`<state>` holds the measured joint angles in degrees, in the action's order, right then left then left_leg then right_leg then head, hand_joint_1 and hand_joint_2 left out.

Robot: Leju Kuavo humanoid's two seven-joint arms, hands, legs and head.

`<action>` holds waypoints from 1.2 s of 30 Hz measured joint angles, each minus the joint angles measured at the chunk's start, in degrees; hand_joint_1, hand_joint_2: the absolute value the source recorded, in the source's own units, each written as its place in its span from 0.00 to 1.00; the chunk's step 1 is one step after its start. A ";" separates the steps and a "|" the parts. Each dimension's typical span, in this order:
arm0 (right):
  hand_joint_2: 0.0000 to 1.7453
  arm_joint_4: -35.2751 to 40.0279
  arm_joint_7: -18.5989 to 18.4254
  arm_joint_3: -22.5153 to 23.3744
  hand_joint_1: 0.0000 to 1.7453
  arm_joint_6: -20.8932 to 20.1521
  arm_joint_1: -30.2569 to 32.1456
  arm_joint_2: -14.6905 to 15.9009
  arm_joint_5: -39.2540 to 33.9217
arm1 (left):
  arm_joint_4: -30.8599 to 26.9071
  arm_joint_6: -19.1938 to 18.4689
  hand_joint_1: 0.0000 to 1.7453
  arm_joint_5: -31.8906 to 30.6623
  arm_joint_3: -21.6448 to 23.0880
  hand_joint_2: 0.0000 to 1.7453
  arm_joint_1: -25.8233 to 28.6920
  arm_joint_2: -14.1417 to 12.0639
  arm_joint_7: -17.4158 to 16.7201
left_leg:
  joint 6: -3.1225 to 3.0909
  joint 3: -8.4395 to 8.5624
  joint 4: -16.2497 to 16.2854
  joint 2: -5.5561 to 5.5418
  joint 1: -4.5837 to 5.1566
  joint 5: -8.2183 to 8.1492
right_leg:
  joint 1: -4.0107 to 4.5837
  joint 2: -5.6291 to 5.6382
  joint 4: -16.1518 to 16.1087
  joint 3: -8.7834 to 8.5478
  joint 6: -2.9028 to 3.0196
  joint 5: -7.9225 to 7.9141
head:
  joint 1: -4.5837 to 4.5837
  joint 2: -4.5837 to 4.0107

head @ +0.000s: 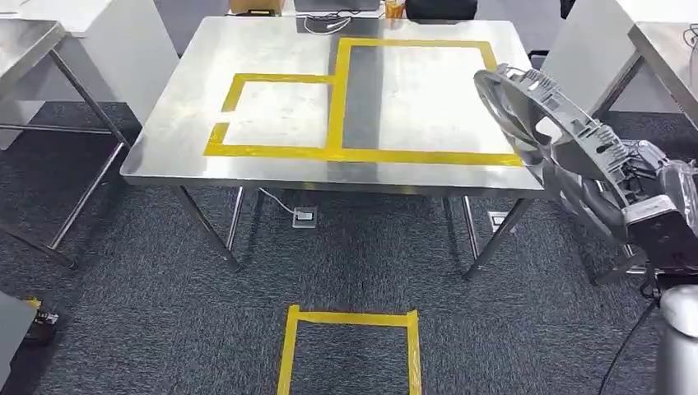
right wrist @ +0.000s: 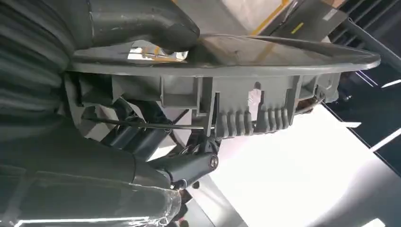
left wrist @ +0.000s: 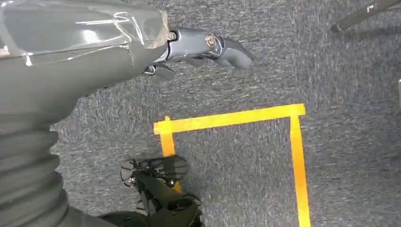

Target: Take the parts from the cabinet and place them on the table.

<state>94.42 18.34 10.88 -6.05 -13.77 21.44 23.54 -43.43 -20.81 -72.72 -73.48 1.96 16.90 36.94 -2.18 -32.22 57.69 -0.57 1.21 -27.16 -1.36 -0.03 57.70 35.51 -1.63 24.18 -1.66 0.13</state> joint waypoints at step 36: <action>1.00 -0.70 0.46 6.95 0.98 0.24 0.33 2.43 -2.95 | -0.50 -0.87 0.00 -1.00 -1.05 1.00 -0.04 0.48 -0.15 | 2.07 -7.29 14.35 0.33 -1.13 -6.71 | -0.74 0.13 -0.31 -1.44 1.55 1.14 | -0.24 0.00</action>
<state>93.72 18.80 17.83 -5.82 -13.44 23.87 20.59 -43.93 -21.68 -73.72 -74.53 1.91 17.38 36.79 -0.11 -39.51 72.03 -0.24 0.08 -33.86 -2.10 0.10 57.40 34.07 -0.09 25.31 -1.90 0.13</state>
